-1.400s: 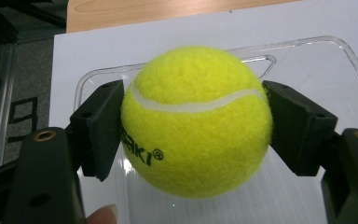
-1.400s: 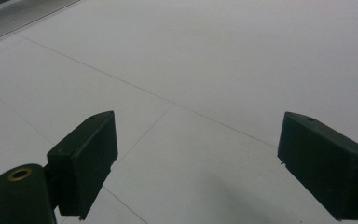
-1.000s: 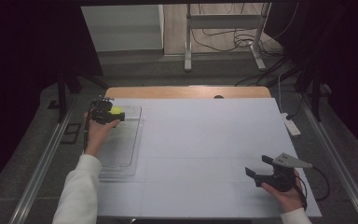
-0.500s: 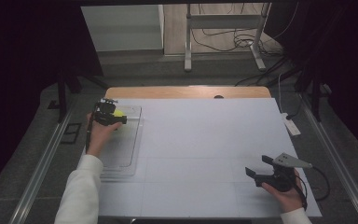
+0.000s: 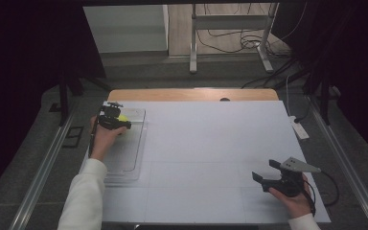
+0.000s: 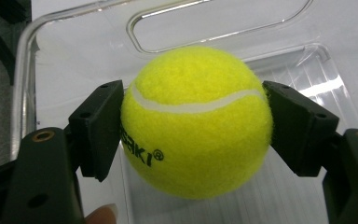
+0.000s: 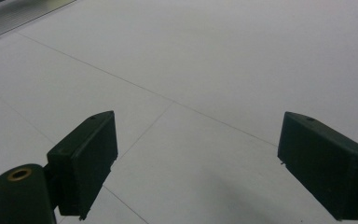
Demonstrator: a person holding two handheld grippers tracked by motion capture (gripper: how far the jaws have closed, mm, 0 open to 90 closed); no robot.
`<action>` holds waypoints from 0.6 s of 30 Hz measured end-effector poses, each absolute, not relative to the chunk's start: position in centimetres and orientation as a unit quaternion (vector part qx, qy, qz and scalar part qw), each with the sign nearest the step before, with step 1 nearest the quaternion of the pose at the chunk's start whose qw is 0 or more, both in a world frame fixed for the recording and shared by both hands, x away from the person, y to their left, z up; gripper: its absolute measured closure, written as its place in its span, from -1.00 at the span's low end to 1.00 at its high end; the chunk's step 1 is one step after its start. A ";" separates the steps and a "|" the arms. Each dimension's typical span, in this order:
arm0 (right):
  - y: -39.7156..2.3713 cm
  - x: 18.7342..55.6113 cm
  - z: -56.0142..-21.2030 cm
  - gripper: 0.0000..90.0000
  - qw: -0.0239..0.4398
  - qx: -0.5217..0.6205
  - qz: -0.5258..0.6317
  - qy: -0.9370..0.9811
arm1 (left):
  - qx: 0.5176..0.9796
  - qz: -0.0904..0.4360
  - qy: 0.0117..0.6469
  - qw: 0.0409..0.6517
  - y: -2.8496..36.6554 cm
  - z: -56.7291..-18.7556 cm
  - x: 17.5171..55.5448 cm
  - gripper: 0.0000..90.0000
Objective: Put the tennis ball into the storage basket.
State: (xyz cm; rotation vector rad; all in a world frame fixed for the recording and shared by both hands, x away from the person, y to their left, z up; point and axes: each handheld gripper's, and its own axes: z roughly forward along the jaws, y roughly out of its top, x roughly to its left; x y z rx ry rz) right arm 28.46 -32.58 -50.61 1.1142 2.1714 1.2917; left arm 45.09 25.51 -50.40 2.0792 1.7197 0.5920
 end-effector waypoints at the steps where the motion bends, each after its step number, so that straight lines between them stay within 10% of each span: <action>1: -32.6 28.5 -50.6 -0.73 0.189 0.396 0.459 0.772 | 0.739 0.210 0.612 0.187 25.5 -50.5 45.1 -0.43; 18: -32.6 28.4 -50.6 -0.73 0.189 0.397 0.459 0.772 | 0.736 0.205 0.603 0.231 25.7 -49.6 44.6 -0.67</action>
